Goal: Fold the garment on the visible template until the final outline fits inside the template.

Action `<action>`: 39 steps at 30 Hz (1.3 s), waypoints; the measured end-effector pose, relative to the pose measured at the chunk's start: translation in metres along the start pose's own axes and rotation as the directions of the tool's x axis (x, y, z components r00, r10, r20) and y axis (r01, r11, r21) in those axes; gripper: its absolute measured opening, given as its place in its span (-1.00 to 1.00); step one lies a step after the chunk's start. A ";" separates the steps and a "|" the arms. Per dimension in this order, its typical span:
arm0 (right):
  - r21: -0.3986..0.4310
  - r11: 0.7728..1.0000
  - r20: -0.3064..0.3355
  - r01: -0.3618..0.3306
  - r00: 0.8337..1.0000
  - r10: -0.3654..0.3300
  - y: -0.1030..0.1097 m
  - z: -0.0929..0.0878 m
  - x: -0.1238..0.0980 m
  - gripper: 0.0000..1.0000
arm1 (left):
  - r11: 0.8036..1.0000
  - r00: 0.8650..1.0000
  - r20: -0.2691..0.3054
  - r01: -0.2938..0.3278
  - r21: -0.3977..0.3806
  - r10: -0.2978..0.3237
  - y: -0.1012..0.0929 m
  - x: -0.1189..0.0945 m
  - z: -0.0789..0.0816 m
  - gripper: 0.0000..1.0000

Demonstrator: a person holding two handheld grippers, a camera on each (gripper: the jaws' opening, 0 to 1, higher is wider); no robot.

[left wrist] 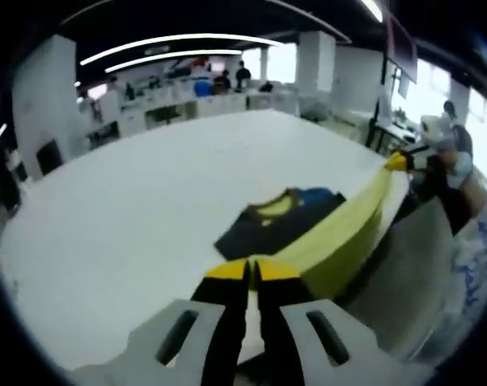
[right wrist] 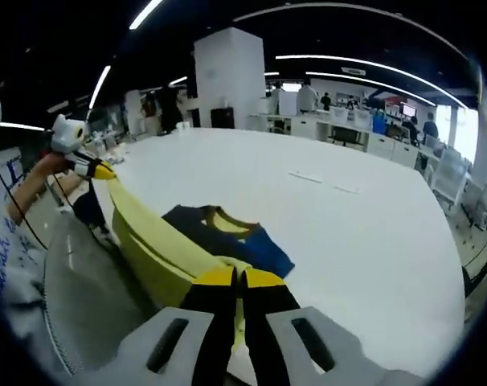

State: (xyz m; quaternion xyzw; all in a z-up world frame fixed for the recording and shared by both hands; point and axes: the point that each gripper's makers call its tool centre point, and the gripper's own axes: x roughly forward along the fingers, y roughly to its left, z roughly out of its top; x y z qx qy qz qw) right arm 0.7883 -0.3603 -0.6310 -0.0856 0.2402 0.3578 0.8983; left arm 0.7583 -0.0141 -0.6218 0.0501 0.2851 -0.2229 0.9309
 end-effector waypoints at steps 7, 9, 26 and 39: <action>0.003 1.000 -0.002 0.007 1.000 -0.007 -0.016 0.000 0.023 -0.95 | 1.000 1.000 0.022 -0.012 -0.028 0.013 0.014 0.026 0.006 -1.00; -0.029 0.999 -0.014 0.035 0.999 -0.036 -0.022 0.000 0.029 -0.95 | 1.000 1.000 0.025 -0.012 -0.020 0.012 0.017 0.034 0.009 -1.00; 0.010 0.999 -0.063 0.050 0.997 -0.049 -0.043 -0.019 0.086 -0.95 | 1.000 0.999 -0.034 -0.022 -0.002 0.022 0.046 0.101 -0.008 -1.00; 0.064 0.994 -0.077 0.083 0.994 -0.078 -0.061 -0.038 0.111 -0.95 | 0.999 0.997 -0.074 -0.025 -0.048 0.022 0.054 0.129 -0.024 -1.00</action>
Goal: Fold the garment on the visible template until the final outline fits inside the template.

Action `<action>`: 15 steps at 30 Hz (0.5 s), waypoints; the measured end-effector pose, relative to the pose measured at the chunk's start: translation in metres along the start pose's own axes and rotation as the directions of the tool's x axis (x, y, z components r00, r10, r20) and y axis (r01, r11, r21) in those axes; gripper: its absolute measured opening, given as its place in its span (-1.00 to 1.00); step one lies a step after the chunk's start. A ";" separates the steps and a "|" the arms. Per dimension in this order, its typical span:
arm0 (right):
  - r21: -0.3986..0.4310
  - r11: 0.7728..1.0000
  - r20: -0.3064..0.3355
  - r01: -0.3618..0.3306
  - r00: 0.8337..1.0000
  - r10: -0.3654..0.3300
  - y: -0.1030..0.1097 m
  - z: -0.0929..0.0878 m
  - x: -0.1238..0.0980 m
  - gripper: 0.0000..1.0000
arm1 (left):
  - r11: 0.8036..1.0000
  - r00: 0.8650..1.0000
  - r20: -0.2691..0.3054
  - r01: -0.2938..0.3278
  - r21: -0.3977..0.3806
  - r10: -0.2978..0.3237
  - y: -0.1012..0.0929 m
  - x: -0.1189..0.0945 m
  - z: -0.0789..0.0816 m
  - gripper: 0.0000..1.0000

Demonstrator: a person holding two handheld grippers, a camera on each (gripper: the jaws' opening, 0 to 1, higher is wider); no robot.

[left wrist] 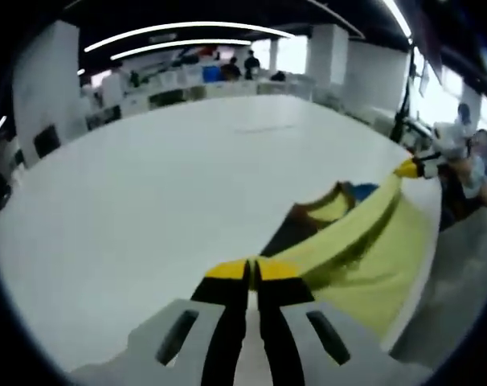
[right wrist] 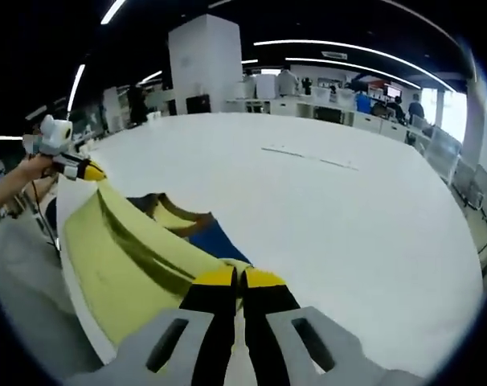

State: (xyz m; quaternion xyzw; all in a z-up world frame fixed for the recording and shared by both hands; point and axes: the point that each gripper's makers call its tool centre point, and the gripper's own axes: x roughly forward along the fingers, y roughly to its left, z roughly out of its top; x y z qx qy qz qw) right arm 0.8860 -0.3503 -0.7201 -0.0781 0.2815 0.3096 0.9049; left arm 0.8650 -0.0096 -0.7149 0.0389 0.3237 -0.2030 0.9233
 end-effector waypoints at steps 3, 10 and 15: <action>-0.004 1.000 -0.014 0.002 1.000 -0.002 -0.003 0.000 0.007 -0.95 | 1.000 1.000 -0.007 -0.005 -0.018 0.005 0.002 0.007 -0.006 -1.00; -0.015 1.000 -0.039 0.017 0.999 -0.018 -0.008 -0.007 0.024 -0.95 | 0.999 0.999 -0.046 -0.015 -0.044 0.013 0.008 0.022 -0.019 -1.00; -0.008 1.000 -0.040 0.026 0.999 -0.026 -0.010 -0.014 0.027 -0.95 | 0.999 0.997 -0.074 -0.018 -0.029 0.016 0.007 0.027 -0.029 -1.00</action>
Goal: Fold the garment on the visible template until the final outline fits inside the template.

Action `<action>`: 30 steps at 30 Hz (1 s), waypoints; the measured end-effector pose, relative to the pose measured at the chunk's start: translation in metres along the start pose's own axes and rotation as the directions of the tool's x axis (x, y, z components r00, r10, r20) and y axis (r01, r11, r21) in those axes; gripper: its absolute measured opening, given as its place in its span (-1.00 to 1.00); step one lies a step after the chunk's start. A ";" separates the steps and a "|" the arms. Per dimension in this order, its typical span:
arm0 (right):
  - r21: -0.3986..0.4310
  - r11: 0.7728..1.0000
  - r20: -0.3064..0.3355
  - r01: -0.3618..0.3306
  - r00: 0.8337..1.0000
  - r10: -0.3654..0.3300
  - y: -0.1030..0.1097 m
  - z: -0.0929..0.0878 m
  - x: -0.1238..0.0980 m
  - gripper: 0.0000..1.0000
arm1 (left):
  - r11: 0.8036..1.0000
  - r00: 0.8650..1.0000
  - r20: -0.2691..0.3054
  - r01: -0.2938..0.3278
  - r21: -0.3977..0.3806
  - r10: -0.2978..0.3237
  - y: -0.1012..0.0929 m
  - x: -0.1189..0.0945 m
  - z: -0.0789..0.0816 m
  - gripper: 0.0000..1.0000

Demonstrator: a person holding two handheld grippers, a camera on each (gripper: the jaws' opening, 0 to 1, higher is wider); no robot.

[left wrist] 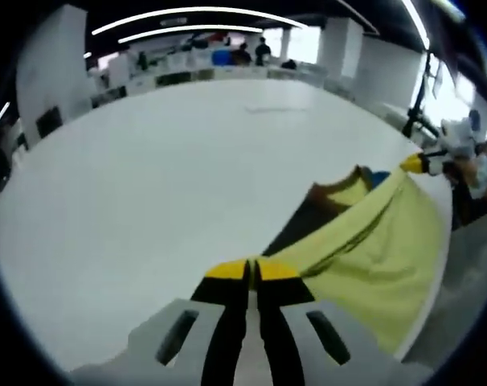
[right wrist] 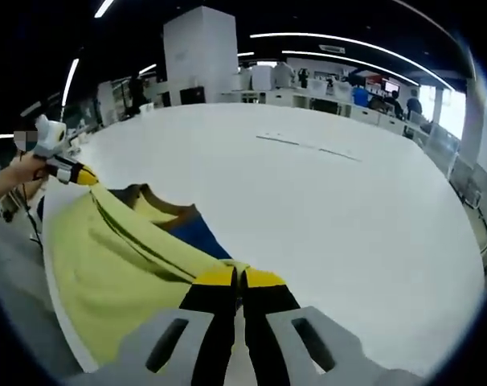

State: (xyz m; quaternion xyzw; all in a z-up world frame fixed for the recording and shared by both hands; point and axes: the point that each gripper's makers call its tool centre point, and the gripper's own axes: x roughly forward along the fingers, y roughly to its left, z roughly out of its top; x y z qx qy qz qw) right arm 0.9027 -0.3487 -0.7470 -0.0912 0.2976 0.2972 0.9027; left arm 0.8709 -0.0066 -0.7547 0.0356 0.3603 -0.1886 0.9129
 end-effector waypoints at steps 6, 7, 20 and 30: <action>-0.001 1.000 -0.001 0.008 1.000 -0.008 -0.001 -0.004 0.001 -0.95 | 0.999 1.000 0.018 -0.008 -0.054 0.009 0.000 0.004 -0.006 -1.00; -0.003 1.000 -0.005 0.012 1.000 -0.012 -0.001 -0.006 0.003 -0.95 | 0.999 1.000 0.021 -0.012 -0.038 0.013 -0.001 0.005 -0.007 -1.00; -0.051 0.999 -0.048 0.018 0.999 -0.020 0.001 -0.021 0.011 -0.94 | 0.996 0.998 0.052 -0.031 -0.081 0.036 0.001 0.010 -0.013 -1.00; -0.102 0.993 -0.027 0.063 0.997 -0.066 -0.007 -0.016 0.009 -0.85 | 0.990 0.997 0.073 -0.008 -0.144 0.018 0.004 0.009 -0.013 -0.97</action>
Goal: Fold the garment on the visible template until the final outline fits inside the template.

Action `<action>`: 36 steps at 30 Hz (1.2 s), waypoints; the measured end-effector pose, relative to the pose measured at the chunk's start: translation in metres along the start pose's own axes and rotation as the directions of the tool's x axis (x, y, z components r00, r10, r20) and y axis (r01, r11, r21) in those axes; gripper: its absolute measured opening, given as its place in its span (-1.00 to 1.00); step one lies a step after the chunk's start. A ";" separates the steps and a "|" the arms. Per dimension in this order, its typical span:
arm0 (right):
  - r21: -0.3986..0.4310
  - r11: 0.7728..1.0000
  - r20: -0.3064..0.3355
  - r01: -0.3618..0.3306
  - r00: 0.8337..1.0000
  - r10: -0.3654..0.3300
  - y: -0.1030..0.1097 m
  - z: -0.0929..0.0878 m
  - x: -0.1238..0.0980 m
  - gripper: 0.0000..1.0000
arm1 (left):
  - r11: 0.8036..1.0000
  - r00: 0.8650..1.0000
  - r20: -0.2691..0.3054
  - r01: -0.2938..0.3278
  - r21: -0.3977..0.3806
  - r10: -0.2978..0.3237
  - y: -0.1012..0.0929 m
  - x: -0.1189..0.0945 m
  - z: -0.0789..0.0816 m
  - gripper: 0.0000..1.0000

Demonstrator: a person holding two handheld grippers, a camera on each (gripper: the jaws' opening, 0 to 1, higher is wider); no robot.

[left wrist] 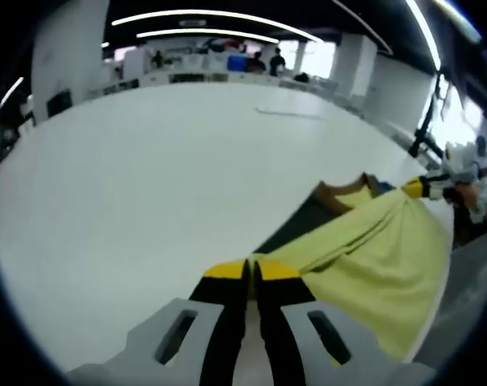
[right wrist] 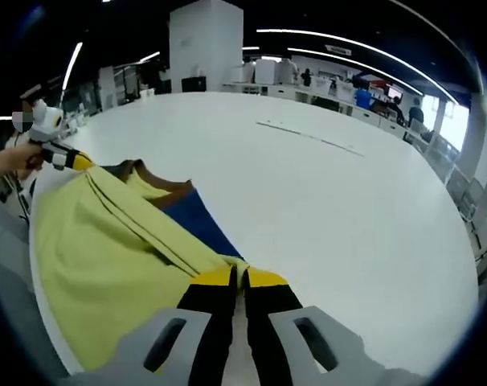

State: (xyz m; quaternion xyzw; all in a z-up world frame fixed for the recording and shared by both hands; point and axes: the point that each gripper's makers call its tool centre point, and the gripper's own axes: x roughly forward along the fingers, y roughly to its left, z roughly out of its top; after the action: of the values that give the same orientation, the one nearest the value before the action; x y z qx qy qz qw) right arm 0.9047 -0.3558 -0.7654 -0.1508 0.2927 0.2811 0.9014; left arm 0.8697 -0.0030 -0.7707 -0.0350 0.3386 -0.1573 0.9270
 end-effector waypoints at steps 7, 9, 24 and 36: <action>0.045 0.999 0.052 0.011 0.999 -0.013 -0.006 0.016 -0.013 -0.81 | 1.000 0.998 0.067 0.011 -0.003 -0.011 -0.003 -0.015 0.015 -0.82; 0.067 0.998 0.069 0.005 0.998 -0.010 -0.007 0.020 -0.015 -0.80 | 1.000 0.996 0.086 0.011 -0.018 -0.009 -0.003 -0.021 0.020 -0.77; 0.057 0.998 0.112 -0.005 0.994 -0.001 -0.003 0.042 -0.035 -0.48 | 0.994 0.989 0.139 0.036 0.107 -0.051 -0.023 -0.052 0.051 -0.44; 0.016 0.999 0.156 -0.039 0.987 0.036 0.014 0.060 -0.063 -0.28 | 0.976 0.984 0.164 0.031 0.213 -0.067 -0.034 -0.084 0.071 -0.25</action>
State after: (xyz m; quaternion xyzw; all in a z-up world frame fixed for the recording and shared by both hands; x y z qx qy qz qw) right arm 0.8810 -0.3449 -0.6814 -0.1142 0.2267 0.3062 0.9175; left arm 0.8457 -0.0120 -0.6583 0.0414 0.2385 -0.2116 0.9469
